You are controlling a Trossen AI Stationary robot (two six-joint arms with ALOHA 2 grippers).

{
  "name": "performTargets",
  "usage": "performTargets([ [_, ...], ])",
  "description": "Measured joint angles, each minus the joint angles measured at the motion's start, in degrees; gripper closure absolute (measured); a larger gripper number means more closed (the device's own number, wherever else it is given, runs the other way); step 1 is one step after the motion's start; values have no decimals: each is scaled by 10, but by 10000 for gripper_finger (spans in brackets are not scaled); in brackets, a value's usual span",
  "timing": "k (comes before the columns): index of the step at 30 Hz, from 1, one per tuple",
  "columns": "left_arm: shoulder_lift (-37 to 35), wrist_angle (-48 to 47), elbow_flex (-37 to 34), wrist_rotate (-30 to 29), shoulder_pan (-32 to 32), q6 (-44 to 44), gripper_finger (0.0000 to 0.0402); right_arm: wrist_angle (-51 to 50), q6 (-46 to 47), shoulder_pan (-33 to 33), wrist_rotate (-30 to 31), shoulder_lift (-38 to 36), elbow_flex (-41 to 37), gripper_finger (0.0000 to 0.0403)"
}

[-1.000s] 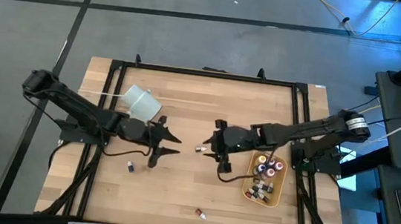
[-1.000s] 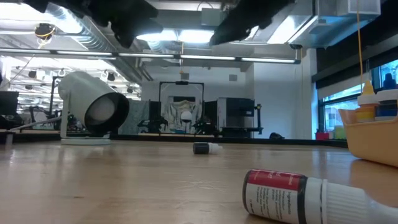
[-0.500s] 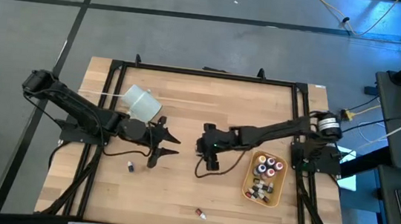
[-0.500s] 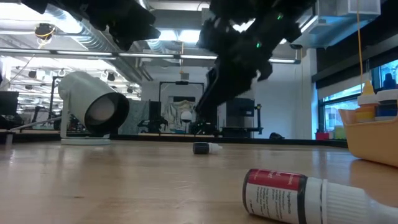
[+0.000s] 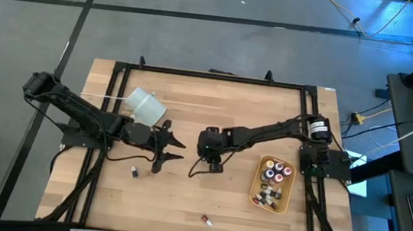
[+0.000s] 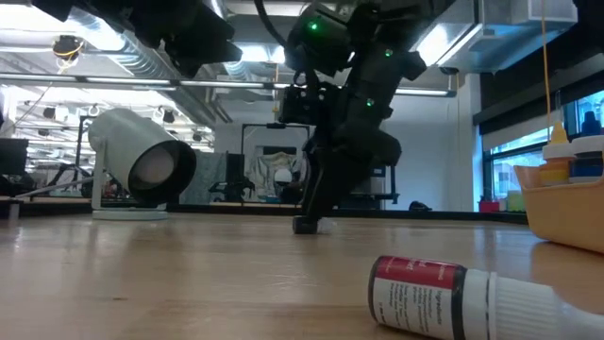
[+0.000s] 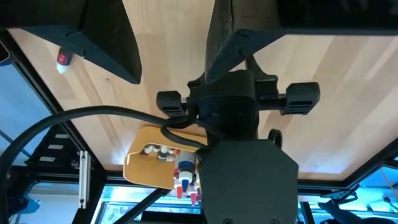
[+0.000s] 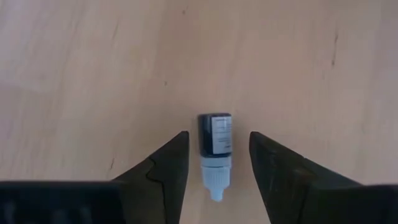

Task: Pick & Place food coloring
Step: Put the top small black food coloring bottle into the yellow bin

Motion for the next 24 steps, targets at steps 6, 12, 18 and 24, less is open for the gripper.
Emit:
performTargets([
  [6, 0, -12, 0, 0, 0, 0, 232, -1, -2, 0, 0, 4, -5, 263],
  [12, 0, -13, 0, -5, 0, 0, 229, 0, -15, 0, 0, 4, -6, 289],
  [18, 0, -13, 0, -5, 0, 0, 233, 2, -19, 0, 0, 11, -6, 291],
  [24, 0, -13, 0, -5, 0, 0, 229, 6, -19, 0, -1, 21, -6, 291],
])
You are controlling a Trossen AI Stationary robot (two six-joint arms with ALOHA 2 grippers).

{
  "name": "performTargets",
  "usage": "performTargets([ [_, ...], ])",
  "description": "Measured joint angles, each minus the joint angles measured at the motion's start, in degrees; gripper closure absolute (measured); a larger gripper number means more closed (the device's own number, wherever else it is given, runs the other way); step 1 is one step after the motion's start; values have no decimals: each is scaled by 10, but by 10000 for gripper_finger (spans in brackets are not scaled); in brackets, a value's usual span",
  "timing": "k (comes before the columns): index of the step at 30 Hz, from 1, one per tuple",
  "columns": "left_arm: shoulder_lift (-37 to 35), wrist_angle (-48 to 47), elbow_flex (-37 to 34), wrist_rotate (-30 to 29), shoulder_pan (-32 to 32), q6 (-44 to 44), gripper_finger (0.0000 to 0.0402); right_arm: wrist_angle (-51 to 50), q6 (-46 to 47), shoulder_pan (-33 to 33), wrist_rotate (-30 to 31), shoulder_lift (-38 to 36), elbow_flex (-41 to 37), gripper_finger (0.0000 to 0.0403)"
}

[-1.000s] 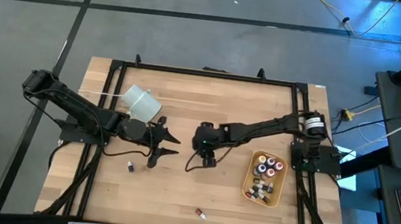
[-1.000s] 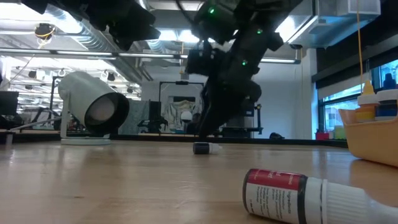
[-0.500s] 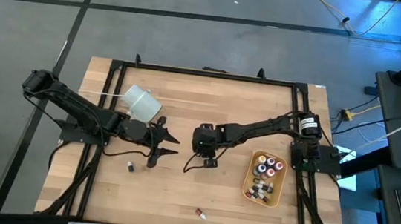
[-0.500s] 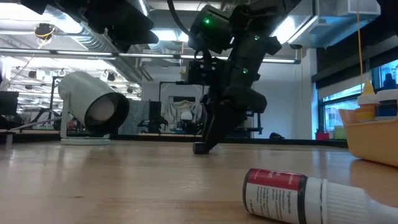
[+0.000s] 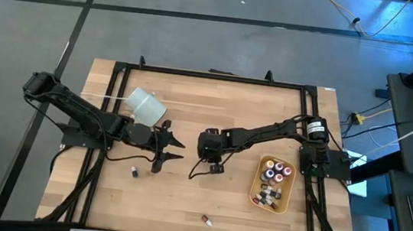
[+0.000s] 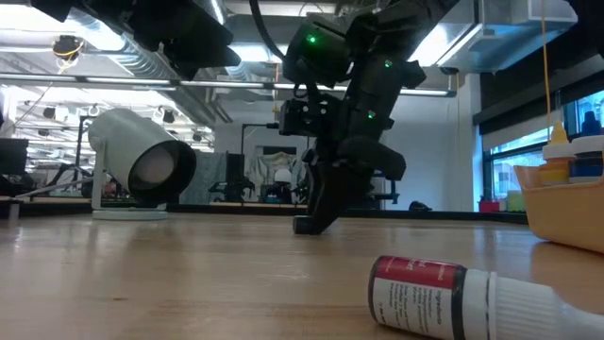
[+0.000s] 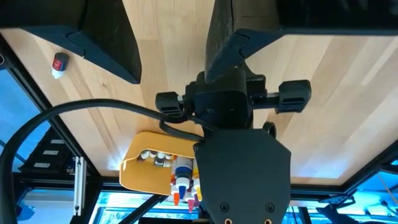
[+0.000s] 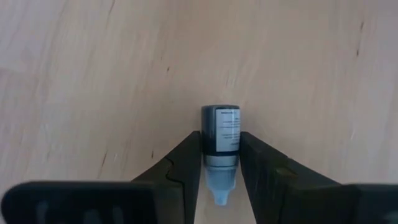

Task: Pick & Place food coloring
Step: Put the top small black food coloring bottle into the yellow bin

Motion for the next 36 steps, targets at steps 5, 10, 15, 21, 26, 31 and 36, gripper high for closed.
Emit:
performTargets([
  [5, 0, 0, 0, 0, 0, 0, 231, -1, 1, 0, 0, -2, 0, 303],
  [10, 0, 0, 0, 0, 0, 1, 231, -11, 0, 0, 1, -2, 9, 328],
  [15, 0, 0, 0, 0, 0, 1, 229, -59, 4, 12, 4, -7, 41, 320],
  [21, 0, 0, 0, 0, 0, 1, 233, -151, 35, 52, -25, -33, 92, 322],
  [26, 0, -4, 0, 0, 0, 1, 229, -192, 84, 104, -63, -84, 94, 322],
  [31, 0, -8, 0, 0, 0, 1, 230, -273, 184, 166, -49, -144, 94, 322],
  [36, 0, -9, 0, 0, 0, 0, 232, -375, 348, 242, 8, -195, 94, 321],
])
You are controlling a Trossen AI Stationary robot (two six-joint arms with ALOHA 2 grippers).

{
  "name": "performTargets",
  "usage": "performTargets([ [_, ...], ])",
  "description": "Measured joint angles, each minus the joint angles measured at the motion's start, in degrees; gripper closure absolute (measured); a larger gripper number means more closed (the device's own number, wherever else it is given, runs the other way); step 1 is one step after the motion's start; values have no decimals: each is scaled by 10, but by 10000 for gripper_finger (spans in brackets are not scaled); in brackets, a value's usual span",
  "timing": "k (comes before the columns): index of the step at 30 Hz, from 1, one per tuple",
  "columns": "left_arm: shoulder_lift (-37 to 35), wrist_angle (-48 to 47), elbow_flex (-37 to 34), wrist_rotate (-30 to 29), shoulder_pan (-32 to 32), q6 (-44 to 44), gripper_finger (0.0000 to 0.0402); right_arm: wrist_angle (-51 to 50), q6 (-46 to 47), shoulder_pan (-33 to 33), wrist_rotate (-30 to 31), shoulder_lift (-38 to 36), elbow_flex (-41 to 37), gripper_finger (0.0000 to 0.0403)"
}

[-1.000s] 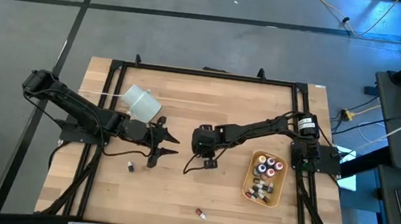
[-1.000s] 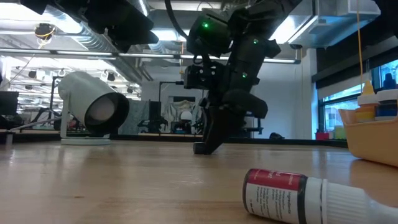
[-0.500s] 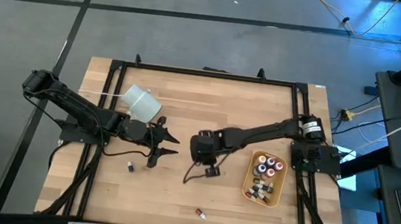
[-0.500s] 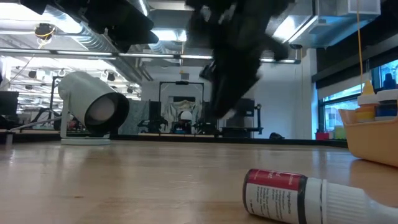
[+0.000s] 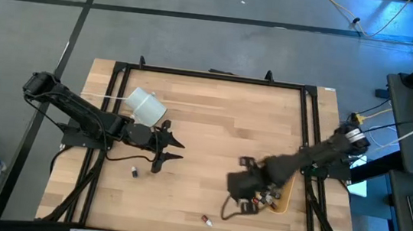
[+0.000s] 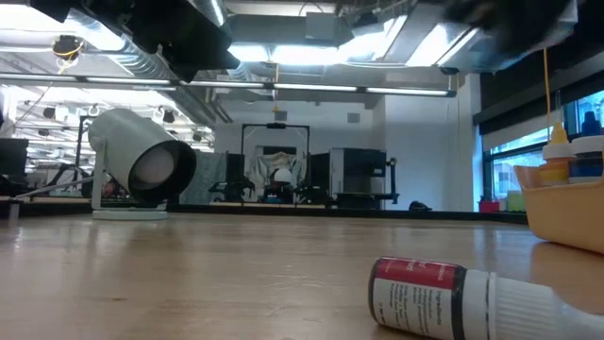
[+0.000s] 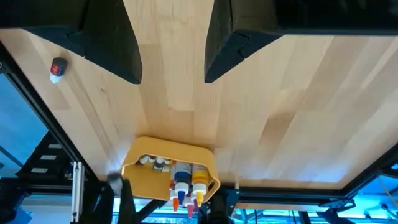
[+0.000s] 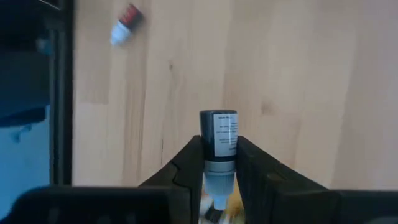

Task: Pick & Place food coloring
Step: Put the top small black food coloring bottle into the yellow bin

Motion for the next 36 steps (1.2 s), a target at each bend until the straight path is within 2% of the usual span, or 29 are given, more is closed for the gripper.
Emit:
performTargets([
  [5, 0, 0, 0, 0, 0, 0, 229, -65, 168, 82, 73, -38, -16, 321],
  [13, 0, 0, 0, 0, 0, -4, 233, -4, 369, 163, 95, -121, -177, 321],
  [18, 0, 0, 0, 0, 0, -26, 230, 72, 407, 190, 77, -141, -264, 321],
  [23, 0, 1, 0, 0, 0, -26, 229, 89, 409, 195, 75, -142, -314, 321],
  [31, 0, 1, 0, 0, 0, -26, 231, 175, 418, 195, 73, -142, -356, 321],
  [36, 0, 1, 0, 0, 0, -26, 229, 178, 418, 194, 64, -142, -358, 321],
])
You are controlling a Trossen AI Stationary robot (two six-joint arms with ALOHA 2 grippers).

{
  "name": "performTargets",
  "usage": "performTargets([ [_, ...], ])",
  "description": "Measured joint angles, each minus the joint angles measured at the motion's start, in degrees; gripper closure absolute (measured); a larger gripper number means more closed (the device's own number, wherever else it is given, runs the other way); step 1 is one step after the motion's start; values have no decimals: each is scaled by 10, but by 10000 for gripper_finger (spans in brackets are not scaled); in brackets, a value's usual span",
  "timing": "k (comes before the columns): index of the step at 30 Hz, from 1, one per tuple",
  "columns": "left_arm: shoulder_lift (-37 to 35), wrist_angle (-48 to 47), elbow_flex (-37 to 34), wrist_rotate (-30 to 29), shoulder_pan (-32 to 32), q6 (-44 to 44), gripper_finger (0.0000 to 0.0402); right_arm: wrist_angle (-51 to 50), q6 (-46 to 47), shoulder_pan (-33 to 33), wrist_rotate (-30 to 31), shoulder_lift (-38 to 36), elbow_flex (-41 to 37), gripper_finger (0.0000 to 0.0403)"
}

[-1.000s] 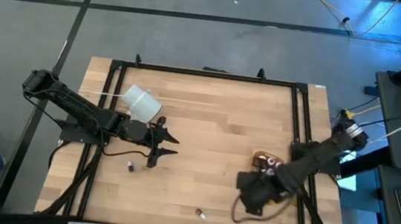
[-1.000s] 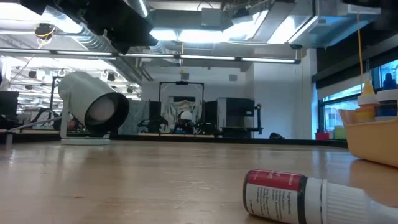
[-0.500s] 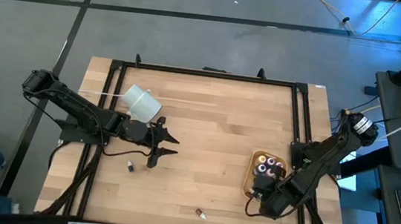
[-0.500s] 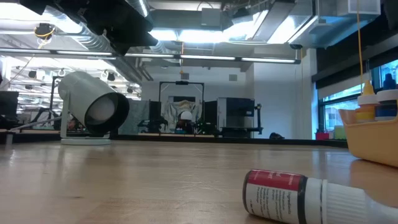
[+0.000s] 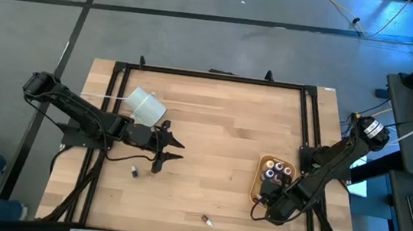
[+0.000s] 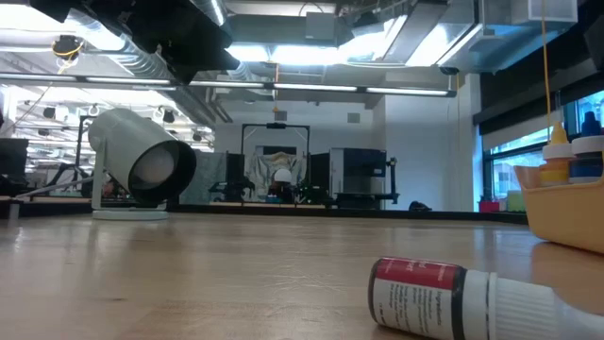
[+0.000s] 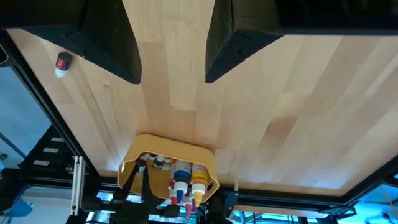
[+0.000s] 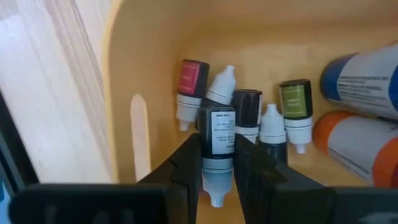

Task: Pick & Place food coloring
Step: Put the top small black food coloring bottle into the yellow bin, then put the small black food coloring bottle into the yellow bin

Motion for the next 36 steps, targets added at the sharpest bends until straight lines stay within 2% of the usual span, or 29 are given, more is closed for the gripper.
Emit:
performTargets([
  [4, 0, 0, 0, 0, 0, 0, 232, 0, -1, 0, -5, 0, 0, 317],
  [12, 0, 0, 0, 0, 0, 1, 230, -4, -1, 0, -5, 0, 0, 270],
  [17, 0, 0, 0, 1, 0, 1, 233, -15, -2, 0, -24, -4, 0, 256],
  [22, -4, -28, 17, 60, 0, -15, 234, -78, -11, -1, -15, -31, 28, 254],
  [25, -4, -98, 49, 85, -3, -24, 232, -111, -25, -5, 5, -49, 50, 254],
  [30, -4, -300, 106, 78, -12, -39, 232, -98, -81, -28, 140, -64, 65, 254],
  [34, -4, -437, 122, 125, -22, -35, 235, -38, -188, -73, 148, -64, 68, 254],
  [36, -4, -482, 122, 159, -31, -75, 234, 10, -252, -99, 145, -63, 68, 254],
])
